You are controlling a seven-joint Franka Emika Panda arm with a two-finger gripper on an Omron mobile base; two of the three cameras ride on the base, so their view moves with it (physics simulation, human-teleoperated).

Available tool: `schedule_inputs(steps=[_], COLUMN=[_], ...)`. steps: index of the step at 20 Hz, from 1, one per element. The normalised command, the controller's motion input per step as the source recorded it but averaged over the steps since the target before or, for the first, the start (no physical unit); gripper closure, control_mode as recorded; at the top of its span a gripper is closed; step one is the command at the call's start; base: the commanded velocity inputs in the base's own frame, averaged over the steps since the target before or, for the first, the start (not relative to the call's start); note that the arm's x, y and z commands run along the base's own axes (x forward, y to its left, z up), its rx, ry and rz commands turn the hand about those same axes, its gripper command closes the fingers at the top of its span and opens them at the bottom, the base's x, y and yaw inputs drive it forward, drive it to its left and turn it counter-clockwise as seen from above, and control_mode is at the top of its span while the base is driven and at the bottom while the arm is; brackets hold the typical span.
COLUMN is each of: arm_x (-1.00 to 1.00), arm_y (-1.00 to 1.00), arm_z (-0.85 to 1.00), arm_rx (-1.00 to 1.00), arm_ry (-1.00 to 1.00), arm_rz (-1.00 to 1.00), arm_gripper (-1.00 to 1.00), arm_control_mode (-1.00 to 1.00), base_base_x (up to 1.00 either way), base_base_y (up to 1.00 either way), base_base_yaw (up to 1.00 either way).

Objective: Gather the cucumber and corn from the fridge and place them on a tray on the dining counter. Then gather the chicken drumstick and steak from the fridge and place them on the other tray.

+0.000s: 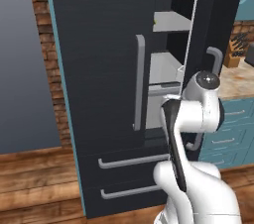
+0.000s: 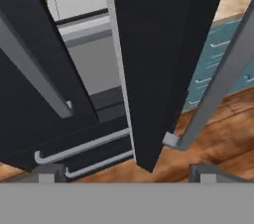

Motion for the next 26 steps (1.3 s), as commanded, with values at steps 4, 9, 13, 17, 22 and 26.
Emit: schedule_inputs(steps=[4, 9, 13, 17, 22, 26], arm_x=[0.45, 0.47, 0.58, 0.13, 0.28, 0.31], arm_y=[0.65, -0.09, -0.07, 0.15, -0.02, -0.04], arm_z=[0.03, 0.02, 0.0, 0.01, -0.08, 0.0], arm_rx=[0.11, 0.22, 0.22, 0.27, 0.23, 0.21], arm_ry=[0.0, -0.01, -0.01, -0.06, -0.22, -0.29], arm_rz=[-0.38, -0.35, -0.43, -0.5, -0.3, -0.27], arm_gripper=[-1.0, -1.0, -1.0, -1.0, -1.0, -1.0], arm_control_mode=[-1.0, -1.0, -1.0, -1.0, -1.0, -1.0], base_base_x=[0.0, 0.0, 0.0, 0.0, 0.0, 0.0], base_base_y=[0.0, 0.0, 0.0, 0.0, 0.0, 0.0], base_base_yaw=[0.0, 0.0, 0.0, 0.0, 0.0, 0.0])
